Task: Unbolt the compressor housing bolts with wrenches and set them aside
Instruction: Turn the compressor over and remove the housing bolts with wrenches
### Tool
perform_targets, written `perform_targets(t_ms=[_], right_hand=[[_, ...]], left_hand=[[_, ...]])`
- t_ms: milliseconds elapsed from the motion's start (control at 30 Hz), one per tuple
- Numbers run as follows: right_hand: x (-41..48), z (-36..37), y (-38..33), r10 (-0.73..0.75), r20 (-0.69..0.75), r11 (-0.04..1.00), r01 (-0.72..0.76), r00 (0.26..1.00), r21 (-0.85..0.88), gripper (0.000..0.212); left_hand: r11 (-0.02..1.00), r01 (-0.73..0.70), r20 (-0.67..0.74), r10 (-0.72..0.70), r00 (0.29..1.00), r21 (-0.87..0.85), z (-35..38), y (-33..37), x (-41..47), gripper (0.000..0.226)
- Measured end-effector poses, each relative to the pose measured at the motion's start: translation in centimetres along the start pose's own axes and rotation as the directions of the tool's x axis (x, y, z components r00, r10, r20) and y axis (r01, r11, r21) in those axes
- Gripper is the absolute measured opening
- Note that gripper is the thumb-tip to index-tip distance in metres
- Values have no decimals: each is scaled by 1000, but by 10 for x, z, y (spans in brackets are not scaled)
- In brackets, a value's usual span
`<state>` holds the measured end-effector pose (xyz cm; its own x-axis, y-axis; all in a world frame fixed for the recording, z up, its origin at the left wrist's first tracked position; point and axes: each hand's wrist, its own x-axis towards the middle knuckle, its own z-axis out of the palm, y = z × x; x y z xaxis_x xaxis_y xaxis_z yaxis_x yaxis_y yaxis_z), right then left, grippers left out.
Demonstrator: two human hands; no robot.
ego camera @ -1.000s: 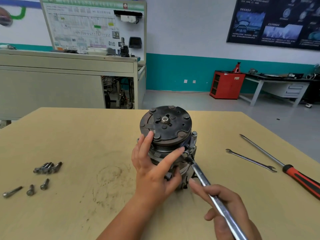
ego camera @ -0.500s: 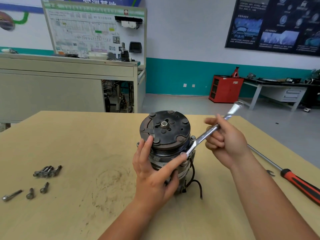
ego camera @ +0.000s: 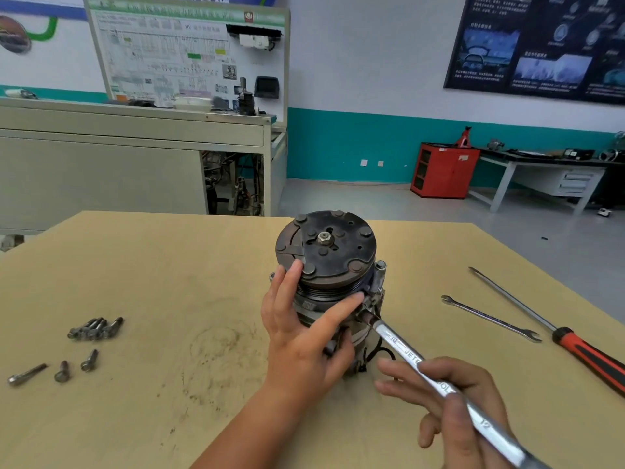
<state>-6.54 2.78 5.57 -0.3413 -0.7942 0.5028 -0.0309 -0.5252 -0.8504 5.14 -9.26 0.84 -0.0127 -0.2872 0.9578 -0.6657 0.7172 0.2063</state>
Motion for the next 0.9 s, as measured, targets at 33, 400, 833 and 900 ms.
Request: perform_targets(t_ms=[33, 400, 833, 900], right_hand=[[-1, 1, -1, -3, -7, 1000, 3, 1000, -19, 19], [42, -9, 0, 20, -86, 998, -15, 996, 63, 28], [97, -34, 2, 65, 96, 903, -99, 993, 418, 38], [62, -35, 0, 11, 46, 941, -26, 999, 336, 36]], left_hand=[[1000, 0, 0, 0, 1000, 2, 0, 0, 0, 43], [1000, 5, -17, -5, 1000, -6, 2, -1, -1, 38], [1000, 18, -19, -18, 1000, -24, 4, -2, -2, 43], [1000, 22, -14, -22, 1000, -18, 4, -1, -2, 43]])
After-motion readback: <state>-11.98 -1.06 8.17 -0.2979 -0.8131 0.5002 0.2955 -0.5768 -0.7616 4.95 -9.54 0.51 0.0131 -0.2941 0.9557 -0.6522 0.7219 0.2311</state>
